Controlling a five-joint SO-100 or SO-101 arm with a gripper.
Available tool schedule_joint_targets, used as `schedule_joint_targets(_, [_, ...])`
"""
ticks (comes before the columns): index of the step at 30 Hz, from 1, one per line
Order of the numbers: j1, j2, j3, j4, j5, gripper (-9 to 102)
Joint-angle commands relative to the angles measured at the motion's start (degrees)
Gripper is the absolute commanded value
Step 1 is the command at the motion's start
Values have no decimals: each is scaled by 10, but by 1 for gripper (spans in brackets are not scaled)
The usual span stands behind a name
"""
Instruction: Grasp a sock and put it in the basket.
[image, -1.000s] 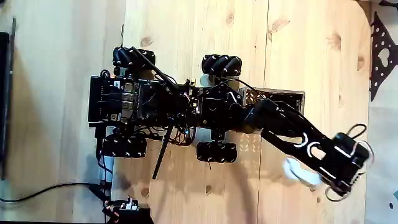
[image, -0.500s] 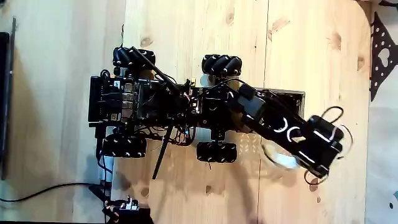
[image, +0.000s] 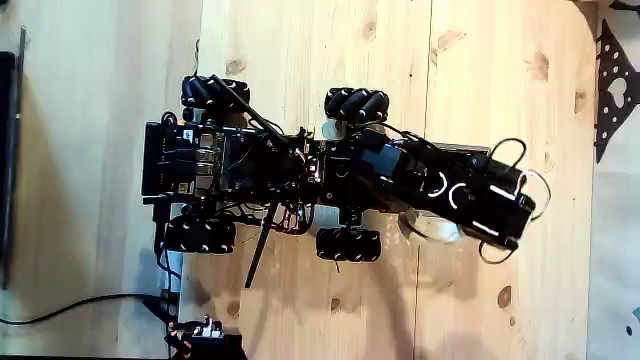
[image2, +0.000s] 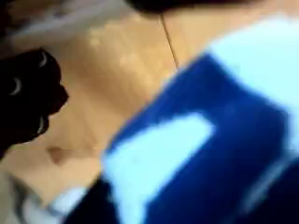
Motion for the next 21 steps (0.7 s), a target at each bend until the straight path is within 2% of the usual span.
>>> schedule_joint_targets(1, [-36, -14, 1, 4, -19, 0])
schedule_joint_targets(13, [-201, -92, -1, -10, -20, 1])
schedule_joint_targets(16, [-215, -120, 4, -25, -21, 1])
schedule_joint_targets(18, [-213, -136, 19, -32, -35, 6])
schedule_joint_targets(21, [-207, -185, 25, -40, -94, 9])
